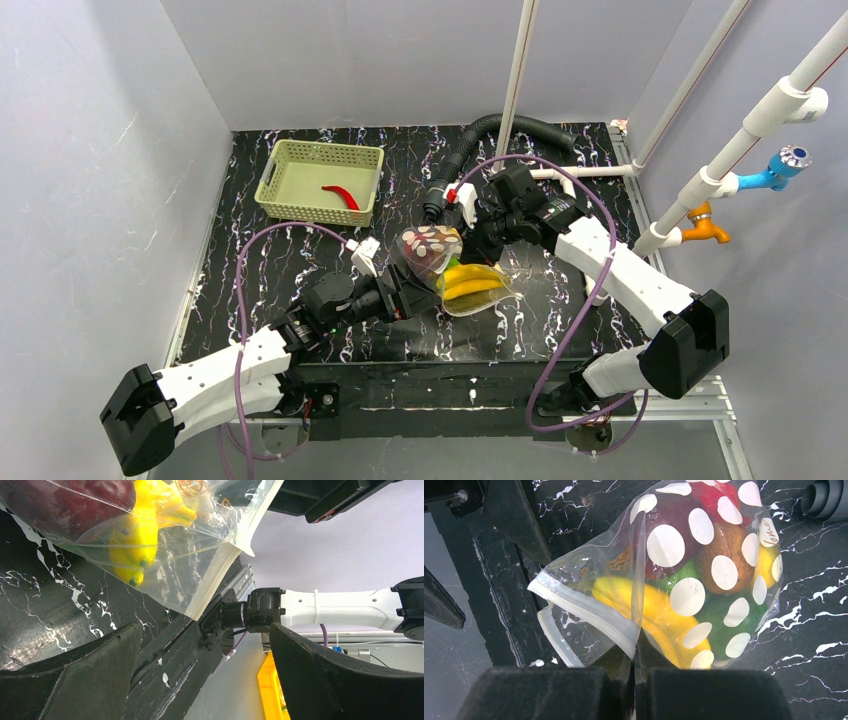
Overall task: Open the zip-top bag and remove the fake food
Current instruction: Pick up the fake fruit from the zipper food storage bag.
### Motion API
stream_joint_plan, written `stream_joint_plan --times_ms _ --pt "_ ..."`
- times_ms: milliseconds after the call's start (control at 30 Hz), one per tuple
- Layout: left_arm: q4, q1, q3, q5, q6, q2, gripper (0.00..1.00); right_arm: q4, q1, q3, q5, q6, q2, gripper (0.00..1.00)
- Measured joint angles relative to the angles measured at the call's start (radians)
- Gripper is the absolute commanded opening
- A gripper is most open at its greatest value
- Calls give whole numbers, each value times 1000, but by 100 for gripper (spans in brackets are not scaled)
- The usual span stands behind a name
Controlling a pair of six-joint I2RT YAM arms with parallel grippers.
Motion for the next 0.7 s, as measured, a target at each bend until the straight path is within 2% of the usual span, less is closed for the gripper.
stream_joint_plan --times_ms 400,700 --pt "44 -6 -2 0 -16 5 98 0 0 0 -6 0 7 1" --pt "103 -16 -2 4 -42 69 98 -1 0 0 -7 0 24 1"
